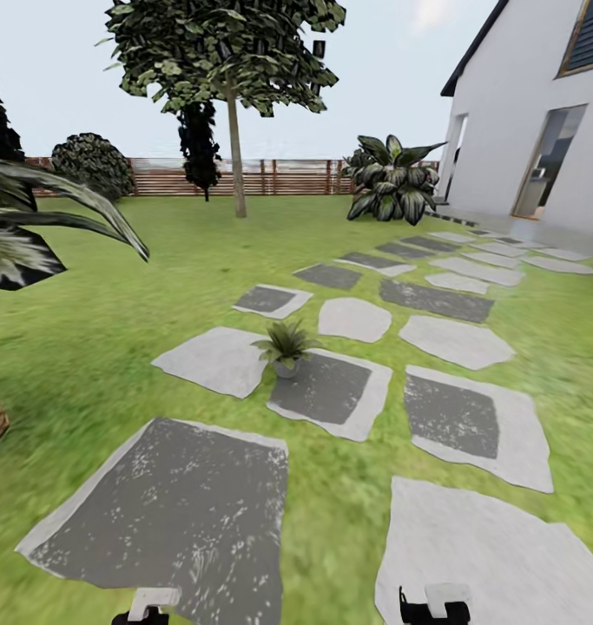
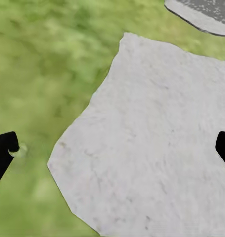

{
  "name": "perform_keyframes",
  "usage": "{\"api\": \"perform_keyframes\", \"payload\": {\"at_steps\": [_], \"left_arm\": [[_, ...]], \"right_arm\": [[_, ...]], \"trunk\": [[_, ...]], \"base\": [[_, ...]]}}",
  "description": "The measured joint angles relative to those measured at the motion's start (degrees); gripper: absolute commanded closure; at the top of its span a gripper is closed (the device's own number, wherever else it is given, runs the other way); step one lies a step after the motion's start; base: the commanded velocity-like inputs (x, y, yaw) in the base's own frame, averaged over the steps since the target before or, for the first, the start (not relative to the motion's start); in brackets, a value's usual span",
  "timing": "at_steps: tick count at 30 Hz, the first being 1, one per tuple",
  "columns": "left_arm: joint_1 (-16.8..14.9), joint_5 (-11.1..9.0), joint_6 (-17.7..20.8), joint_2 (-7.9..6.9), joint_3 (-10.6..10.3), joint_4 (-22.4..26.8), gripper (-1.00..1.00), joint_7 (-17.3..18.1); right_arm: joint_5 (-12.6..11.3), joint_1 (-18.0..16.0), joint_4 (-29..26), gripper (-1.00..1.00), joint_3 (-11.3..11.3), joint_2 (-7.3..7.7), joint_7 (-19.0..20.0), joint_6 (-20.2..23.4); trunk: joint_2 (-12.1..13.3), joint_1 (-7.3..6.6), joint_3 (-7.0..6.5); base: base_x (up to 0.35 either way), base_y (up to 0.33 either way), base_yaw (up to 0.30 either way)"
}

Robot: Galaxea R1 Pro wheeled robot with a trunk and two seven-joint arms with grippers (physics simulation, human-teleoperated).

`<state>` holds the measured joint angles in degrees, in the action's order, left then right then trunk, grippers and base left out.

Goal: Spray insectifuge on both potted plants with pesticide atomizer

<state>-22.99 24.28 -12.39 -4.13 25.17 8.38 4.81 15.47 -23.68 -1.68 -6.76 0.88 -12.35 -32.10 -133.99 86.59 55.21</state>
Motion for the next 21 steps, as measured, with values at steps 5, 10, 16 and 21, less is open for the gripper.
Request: {"api": "perform_keyframes", "payload": {"at_steps": [5,10,16,21], "left_arm": [[0.00,-0.01,0.00,0.00,0.00,0.00,1.00,0.01],[0.00,0.00,0.00,0.00,0.00,0.00,1.00,0.02],[-0.01,-0.02,0.00,0.00,0.00,-0.01,1.00,0.00],[0.00,-0.02,0.00,0.00,0.00,0.00,1.00,0.00]], "right_arm": [[-0.07,-0.01,-0.05,-1.00,0.00,0.00,-0.06,0.00],[-0.09,0.00,-0.05,-1.00,0.00,0.00,-0.08,0.00],[-0.09,0.01,-0.07,-1.00,0.00,-0.05,-0.08,0.00],[-0.09,0.01,-0.06,-1.00,0.00,-0.08,-0.07,0.01]], "trunk": [[0.00,0.00,0.00],[0.00,0.00,0.00],[0.01,0.00,0.00],[0.00,0.00,0.00]], "base": [[0.338,0.000,0.000],[0.338,0.000,0.000],[0.338,0.020,-0.133],[0.338,0.097,-0.138]]}}
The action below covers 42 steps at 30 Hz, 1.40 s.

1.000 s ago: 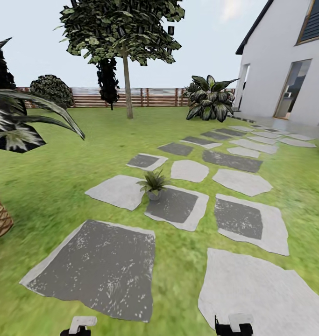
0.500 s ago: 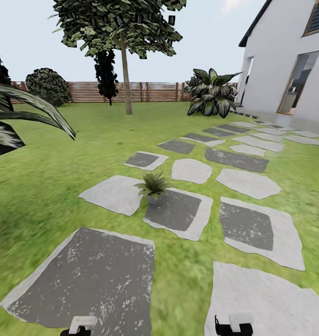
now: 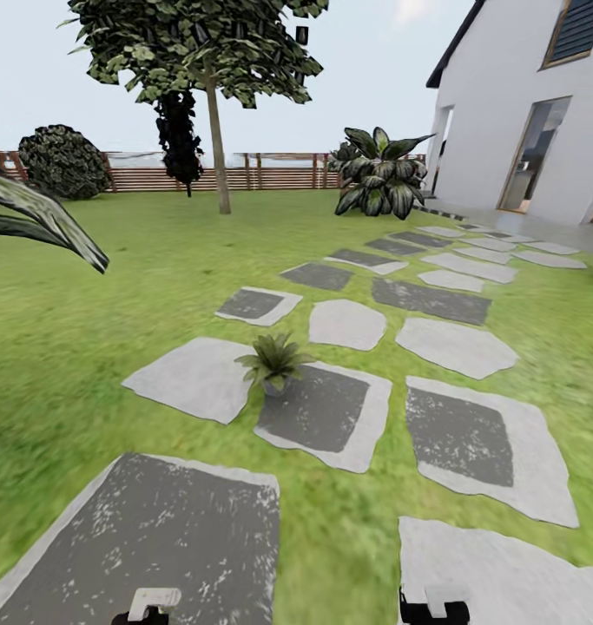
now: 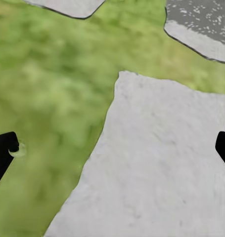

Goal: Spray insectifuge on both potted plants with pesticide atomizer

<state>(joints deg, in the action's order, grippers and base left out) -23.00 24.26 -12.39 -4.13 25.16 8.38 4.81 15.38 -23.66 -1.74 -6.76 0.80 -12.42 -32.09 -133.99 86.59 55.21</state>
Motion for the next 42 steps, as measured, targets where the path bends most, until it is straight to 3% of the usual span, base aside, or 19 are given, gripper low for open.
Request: {"api": "perform_keyframes", "payload": {"at_steps": [18,37,38,39,41,42], "left_arm": [[0.00,0.02,0.00,0.00,0.00,0.00,1.00,0.01],[0.00,0.22,-0.05,-0.20,-0.48,0.42,1.00,0.89],[-0.22,0.45,0.12,-0.24,-0.66,0.67,1.00,2.34],[-0.55,1.66,0.41,-0.41,-1.52,0.85,1.00,6.07],[-1.65,5.74,0.77,-1.24,-4.34,1.65,1.00,15.10],[-4.11,10.51,1.21,-2.01,-6.79,3.15,1.00,25.05]], "right_arm": [[0.00,-0.01,0.01,-1.00,0.00,-0.09,-0.01,-0.01],[0.28,-0.02,-0.14,-1.00,0.36,-0.23,0.48,0.05],[0.78,-0.03,-0.30,-1.00,1.31,-0.19,0.79,0.11],[2.54,-0.03,-1.35,-1.00,3.76,0.01,2.65,0.18],[5.51,-0.05,-6.85,-1.00,6.11,0.46,8.95,0.56],[8.71,-0.12,-12.90,-1.00,6.95,1.11,16.77,2.43]], "trunk": [[0.00,0.00,0.00],[0.00,0.00,-0.42],[0.00,0.02,-0.42],[0.00,0.03,-0.42],[0.00,0.03,-0.43],[0.01,0.04,-0.43]], "base": [[0.314,0.160,-0.007],[0.315,-0.007,-0.173],[0.078,-0.025,-0.004],[0.040,-0.013,-0.002],[0.017,-0.005,-0.001],[0.004,-0.001,0.000]]}}
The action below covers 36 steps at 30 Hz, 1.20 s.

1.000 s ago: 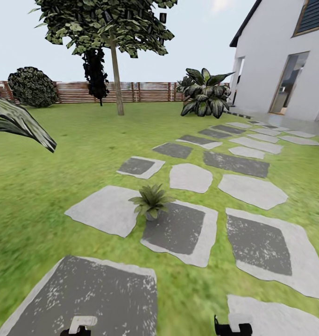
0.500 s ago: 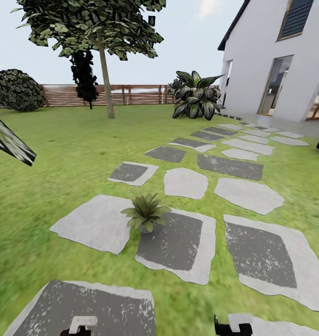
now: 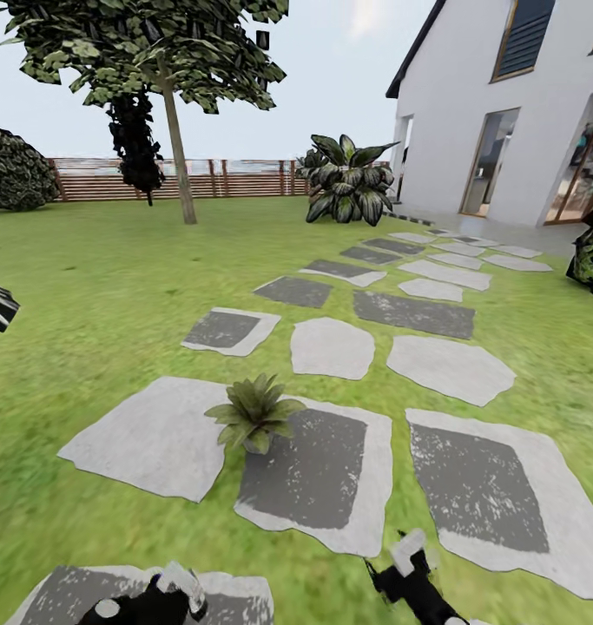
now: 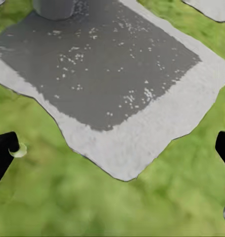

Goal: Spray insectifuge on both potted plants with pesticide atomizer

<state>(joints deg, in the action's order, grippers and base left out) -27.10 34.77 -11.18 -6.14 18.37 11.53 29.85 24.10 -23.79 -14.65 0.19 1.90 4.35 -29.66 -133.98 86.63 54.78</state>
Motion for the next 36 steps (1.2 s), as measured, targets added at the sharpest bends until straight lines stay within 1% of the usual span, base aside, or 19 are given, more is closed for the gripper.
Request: {"api": "perform_keyframes", "payload": {"at_steps": [1,2,3,4,6,8,9,12,16,18,19,21,24,27,28,30,32,33,36], "left_arm": [[-2.79,1.81,0.65,-0.31,-0.03,1.09,1.00,7.16],[-5.02,4.88,1.44,-0.85,-0.43,2.38,1.00,15.63],[-8.32,10.22,3.92,-1.61,-1.04,5.23,1.00,26.52],[-12.92,15.01,7.58,-1.67,-0.79,9.19,1.00,36.92],[-14.46,18.64,8.90,-1.27,-1.07,11.92,1.00,43.37],[-15.32,22.52,9.57,-0.98,-2.19,14.28,1.00,48.47],[-15.47,23.82,9.72,-0.91,-2.69,15.01,1.00,49.89],[-15.67,25.87,9.85,-0.88,-3.54,16.29,1.00,52.03],[-15.51,26.36,9.83,-0.88,-3.83,16.48,1.00,52.44],[-15.26,26.41,9.76,-0.88,-3.90,16.47,1.00,52.15],[-15.21,26.42,9.68,-0.88,-3.91,16.47,1.00,52.09],[-15.09,26.43,9.49,-0.83,-3.91,16.47,1.00,51.87],[-15.01,26.48,9.27,-0.49,-3.95,16.47,1.00,51.63],[-15.04,26.45,9.09,-0.17,-4.35,16.50,1.00,49.93],[-15.01,26.44,9.07,0.02,-5.06,16.49,1.00,49.22],[-14.77,26.40,8.99,0.72,-9.19,16.47,1.00,47.18],[-14.65,26.31,8.99,1.52,-12.45,16.36,1.00,45.19],[-14.63,26.29,8.98,2.26,-13.52,16.28,1.00,44.11],[-14.62,26.35,8.95,3.93,-14.46,16.21,1.00,43.01]], "right_arm": [[1.11,0.05,-4.15,-1.00,0.16,0.54,6.10,2.36],[2.42,0.06,-8.52,-1.00,0.28,1.30,13.17,5.74],[5.30,-0.08,-12.81,-1.00,0.35,2.22,22.22,8.95],[10.60,-2.78,-14.33,-1.00,0.37,2.72,31.93,10.07],[13.58,-5.56,-14.69,-1.00,0.36,2.84,38.59,10.34],[14.94,-7.56,-14.89,-1.00,0.34,2.89,44.43,10.44],[15.20,-8.18,-14.99,-1.00,0.33,2.90,46.03,10.45],[15.21,-9.33,-16.41,-1.00,0.30,2.79,48.35,10.48],[15.07,-9.63,-17.54,-1.00,0.30,2.42,48.89,10.53],[15.14,-9.67,-17.65,-1.00,0.44,1.95,48.89,11.72],[15.15,-9.67,-17.68,1.00,0.48,1.63,48.91,12.47],[15.17,-9.68,-17.75,1.00,0.56,0.39,49.01,14.65],[15.18,-9.68,-17.79,1.00,0.60,-0.99,49.04,15.45],[15.15,-9.68,-17.84,1.00,0.81,-3.51,49.03,15.74],[15.18,-9.68,-17.86,1.00,0.84,-4.21,49.03,15.77],[15.19,-9.68,-18.33,1.00,0.93,-6.05,49.03,15.79],[15.24,-9.68,-19.47,1.00,0.98,-7.40,49.03,15.81],[15.27,-9.68,-19.98,1.00,1.00,-7.99,49.03,15.81],[15.29,-9.68,-20.85,1.00,1.07,-8.96,49.03,16.12]], "trunk": [[-0.01,-0.01,-0.01],[-0.01,-0.01,-0.01],[0.00,0.00,-0.01],[-0.01,-0.01,-0.01],[0.00,0.00,0.00],[0.00,0.00,0.00],[0.00,0.00,0.00],[0.00,0.00,0.00],[0.00,0.00,0.01],[0.00,0.00,0.01],[0.00,0.00,0.01],[0.00,0.00,0.01],[0.00,0.00,0.01],[0.00,0.00,0.01],[0.00,0.00,0.01],[0.00,0.00,0.01],[0.00,0.00,0.01],[0.00,0.00,0.01],[0.00,0.00,0.01]], "base": [[0.002,-0.001,0.000],[0.000,0.000,0.000],[0.000,0.000,0.000],[0.000,0.000,0.000],[0.000,0.000,0.000],[0.000,0.000,0.000],[0.000,0.000,0.000],[0.000,0.000,0.000],[0.000,0.000,0.000],[0.000,0.000,0.000],[0.000,0.000,0.000],[0.000,0.000,0.000],[0.000,0.000,0.000],[0.000,0.000,0.000],[0.000,0.000,0.000],[0.000,0.000,0.000],[0.000,0.000,0.000],[0.000,0.000,0.000],[0.000,0.000,0.000]]}}
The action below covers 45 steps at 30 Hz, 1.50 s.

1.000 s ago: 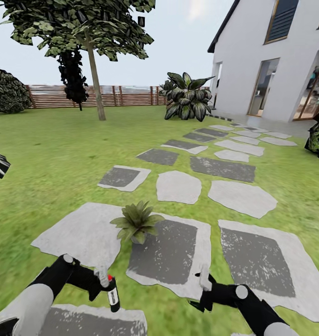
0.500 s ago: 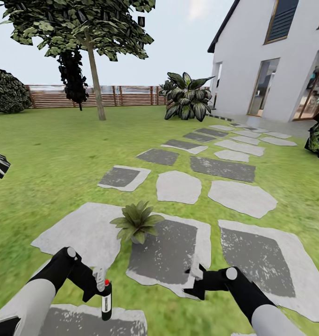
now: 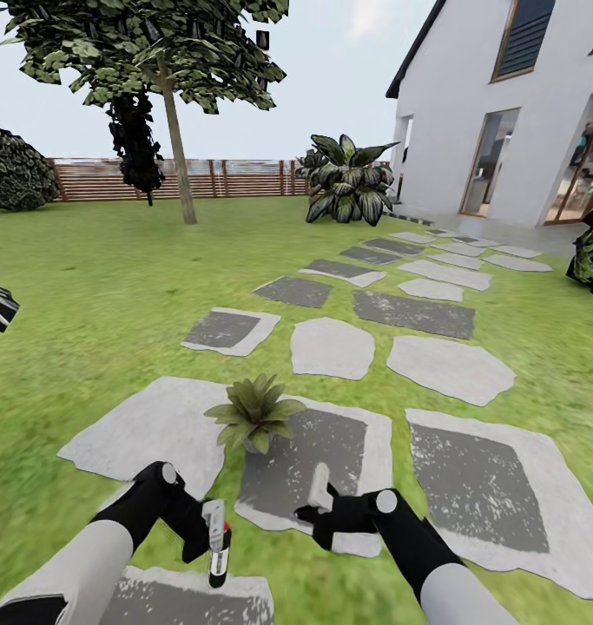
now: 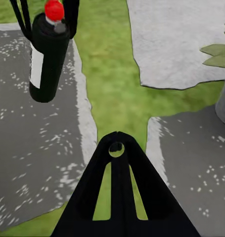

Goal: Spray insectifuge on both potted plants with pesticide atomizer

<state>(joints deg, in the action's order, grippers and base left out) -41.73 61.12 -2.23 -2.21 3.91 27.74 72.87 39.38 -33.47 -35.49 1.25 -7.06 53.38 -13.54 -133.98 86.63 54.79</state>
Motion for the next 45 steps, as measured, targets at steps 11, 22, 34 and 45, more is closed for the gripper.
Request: {"api": "perform_keyframes", "payload": {"at_steps": [11,22,34,45], "left_arm": [[0.00,0.02,-0.01,4.78,-0.50,0.38,1.00,-3.27],[0.00,-0.67,-1.01,6.99,-0.47,0.41,1.00,-3.75],[-0.09,-1.15,-1.74,8.67,-0.23,0.31,1.00,-6.13],[-0.17,-1.21,-2.98,9.42,-0.16,0.25,1.00,-6.34]], "right_arm": [[-0.02,-0.02,-0.61,1.00,0.04,-1.87,0.00,0.96],[-0.10,-0.06,-1.78,1.00,0.04,-2.23,0.00,0.97],[-0.10,-0.07,-1.85,1.00,0.04,-2.24,0.00,0.97],[-0.10,-0.07,-1.86,1.00,0.04,-2.24,0.00,0.97]], "trunk": [[0.00,0.00,0.00],[0.00,0.00,0.00],[0.00,0.00,0.00],[0.00,0.00,0.00]], "base": [[0.000,0.000,0.000],[0.000,0.000,0.000],[0.000,0.000,0.000],[0.000,0.000,0.000]]}}
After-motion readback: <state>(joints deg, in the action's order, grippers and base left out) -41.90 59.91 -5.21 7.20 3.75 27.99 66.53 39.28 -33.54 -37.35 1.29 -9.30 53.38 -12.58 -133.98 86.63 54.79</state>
